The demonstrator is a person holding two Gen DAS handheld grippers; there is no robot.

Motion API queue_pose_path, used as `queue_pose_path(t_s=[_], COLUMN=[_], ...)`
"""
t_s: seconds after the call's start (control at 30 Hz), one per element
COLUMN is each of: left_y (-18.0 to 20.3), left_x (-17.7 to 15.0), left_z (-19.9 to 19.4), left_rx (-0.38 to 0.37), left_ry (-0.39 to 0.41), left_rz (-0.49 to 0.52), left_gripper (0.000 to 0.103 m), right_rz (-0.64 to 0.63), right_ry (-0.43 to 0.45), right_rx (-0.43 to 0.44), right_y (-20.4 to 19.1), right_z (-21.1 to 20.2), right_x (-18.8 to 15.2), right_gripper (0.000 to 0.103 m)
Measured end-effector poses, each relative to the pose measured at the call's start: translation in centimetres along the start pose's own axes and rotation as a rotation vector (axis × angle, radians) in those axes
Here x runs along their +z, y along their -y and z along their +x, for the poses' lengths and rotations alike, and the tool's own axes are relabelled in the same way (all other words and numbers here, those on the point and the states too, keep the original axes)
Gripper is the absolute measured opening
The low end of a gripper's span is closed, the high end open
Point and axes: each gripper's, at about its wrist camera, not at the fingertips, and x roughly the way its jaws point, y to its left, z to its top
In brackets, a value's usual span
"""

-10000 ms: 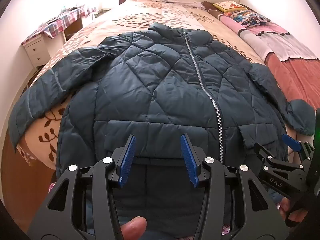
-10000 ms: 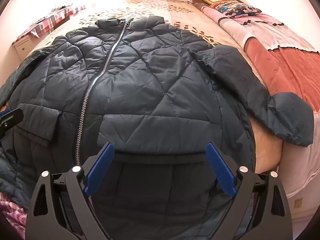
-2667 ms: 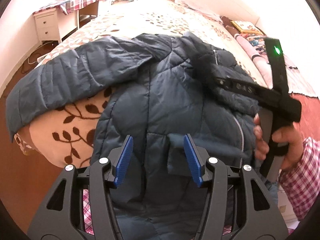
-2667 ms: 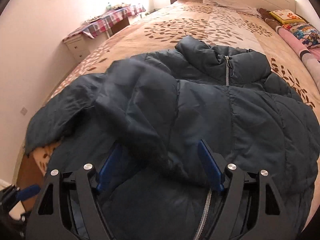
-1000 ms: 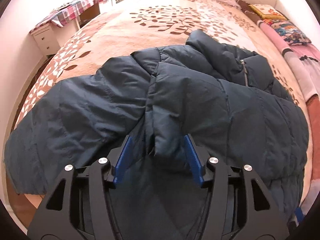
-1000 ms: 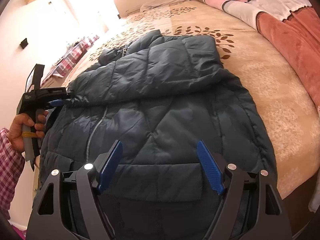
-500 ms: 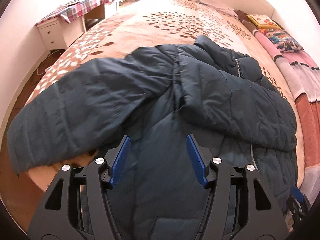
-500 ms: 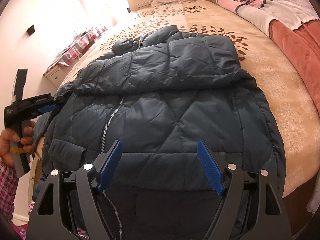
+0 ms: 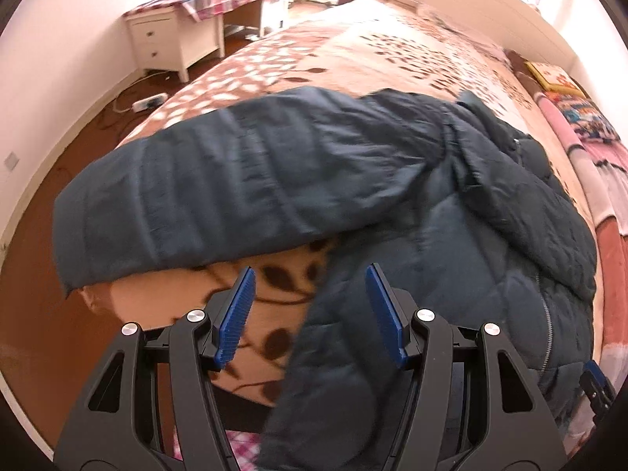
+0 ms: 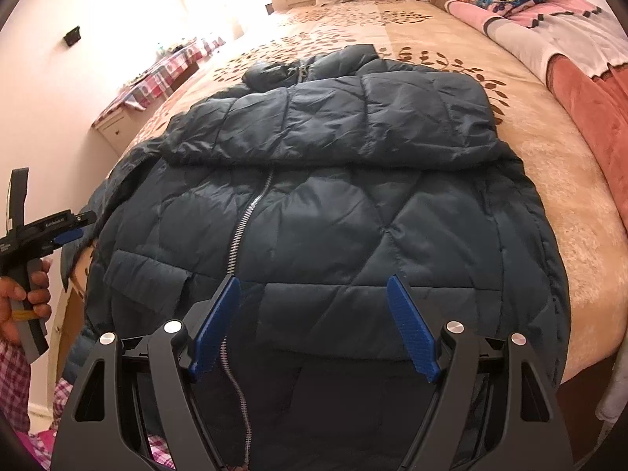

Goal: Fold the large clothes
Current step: 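Grasp the other sleeve cuff with the left gripper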

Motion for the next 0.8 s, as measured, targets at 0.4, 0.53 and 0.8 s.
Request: queue_pose_path(t_s=[0.4, 0.53, 0.8], left_y=[-9.6, -16.1, -22.9], left_x=[-1.6, -3.1, -5.1], left_z=[0.6, 1.3, 4.2], left_rx=[-0.125, -0.264, -0.419], left_ry=[0.033, 0.054, 0.089], left_rz=[-0.256, -0.519, -0.88], left_gripper=[0.062, 0.062, 0.062], right_rz=[-0.084, -0.099, -0.107], right_ry=[-0.02, -0.024, -0.037], right_rx=[-0.017, -0.021, -0.026], right_y=[-3.4, -4.1, -4.8], right_z=[0.5, 0.8, 1.5], right_x=[0.3, 0.4, 0.7], right_gripper=[0.076, 0.076, 0.076])
